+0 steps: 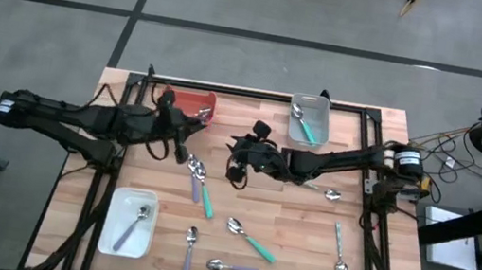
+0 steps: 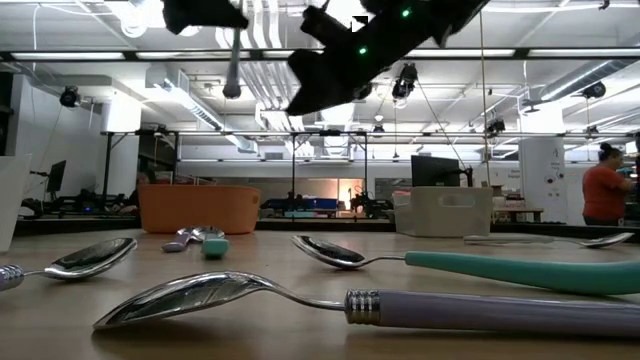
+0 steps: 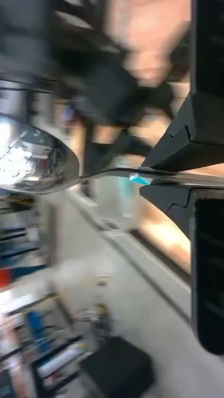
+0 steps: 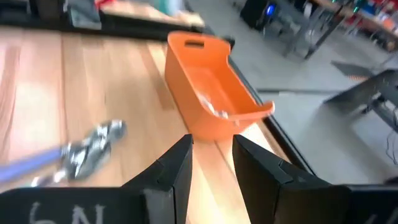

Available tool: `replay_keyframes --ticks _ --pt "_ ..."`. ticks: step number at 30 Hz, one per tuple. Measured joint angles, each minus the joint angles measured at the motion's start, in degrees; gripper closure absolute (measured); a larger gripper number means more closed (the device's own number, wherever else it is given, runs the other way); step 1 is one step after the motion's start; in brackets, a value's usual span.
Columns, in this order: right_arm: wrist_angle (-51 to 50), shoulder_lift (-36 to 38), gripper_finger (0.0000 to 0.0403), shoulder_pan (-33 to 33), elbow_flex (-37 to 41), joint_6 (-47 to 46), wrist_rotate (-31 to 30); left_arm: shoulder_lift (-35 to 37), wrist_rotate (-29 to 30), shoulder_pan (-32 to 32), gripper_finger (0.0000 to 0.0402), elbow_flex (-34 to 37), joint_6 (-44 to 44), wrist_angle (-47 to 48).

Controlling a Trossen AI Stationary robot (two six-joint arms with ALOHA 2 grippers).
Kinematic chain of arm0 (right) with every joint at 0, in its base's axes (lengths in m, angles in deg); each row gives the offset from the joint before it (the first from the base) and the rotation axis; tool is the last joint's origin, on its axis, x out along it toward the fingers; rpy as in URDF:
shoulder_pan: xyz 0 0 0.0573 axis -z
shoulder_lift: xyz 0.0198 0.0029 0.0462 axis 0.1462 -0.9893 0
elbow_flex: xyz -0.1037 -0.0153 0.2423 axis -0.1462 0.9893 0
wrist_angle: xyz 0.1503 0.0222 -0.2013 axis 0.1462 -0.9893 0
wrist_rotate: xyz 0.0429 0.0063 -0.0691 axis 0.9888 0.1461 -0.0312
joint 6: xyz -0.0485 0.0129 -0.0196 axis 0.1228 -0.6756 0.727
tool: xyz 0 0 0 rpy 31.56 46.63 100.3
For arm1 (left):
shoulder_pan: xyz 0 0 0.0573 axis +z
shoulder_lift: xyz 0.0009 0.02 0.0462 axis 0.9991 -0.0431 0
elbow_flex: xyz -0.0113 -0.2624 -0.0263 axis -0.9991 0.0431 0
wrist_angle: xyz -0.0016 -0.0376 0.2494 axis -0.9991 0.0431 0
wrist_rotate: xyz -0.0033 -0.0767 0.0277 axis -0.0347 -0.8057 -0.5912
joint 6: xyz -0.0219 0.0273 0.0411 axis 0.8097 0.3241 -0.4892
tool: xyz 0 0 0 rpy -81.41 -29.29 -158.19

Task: Sort silverware by color (type)
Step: Put the bottom left blue patterned spoon into the orange bin

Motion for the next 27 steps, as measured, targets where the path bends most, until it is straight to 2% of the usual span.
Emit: replay_keyframes --ticks 2,4,8,12,16,18,23,27 --pt "-5.7 2.66 0.0296 0.0 0.03 -0.35 0.86 -0.37 -1.97 0.03 0.0395 -1.98 1.61 6.87" --pt "-8.96 5.32 0.0296 0.34 0.06 -0.31 5.19 -0.71 -6.04 0.04 0.0394 -3.09 2.72 11.82" --pt "-9.92 10.56 0.0296 3.25 0.15 -0.3 23.86 -1.65 -19.07 0.02 0.0393 -3.11 4.31 15.93" --pt "-4.94 13.18 0.0296 6.43 0.96 0.19 39.62 -3.71 -29.12 0.0 0.0392 -2.12 5.87 16.31" --pt "7.98 11.96 0.0296 6.89 3.41 0.71 49.05 -6.93 -29.91 0.02 0.0391 -1.86 6.26 14.33" --pt "11.42 10.9 0.0296 6.81 4.47 1.26 51.38 -8.57 -29.91 0.02 0.0391 -1.86 5.82 13.25" --pt "19.55 8.93 0.0296 6.8 5.8 -0.98 51.14 -11.81 -29.91 0.03 0.039 -1.83 5.52 10.35" --pt "21.25 7.83 0.0296 6.75 5.8 -1.45 51.17 -14.0 -29.91 0.02 0.039 -1.79 5.83 8.39"
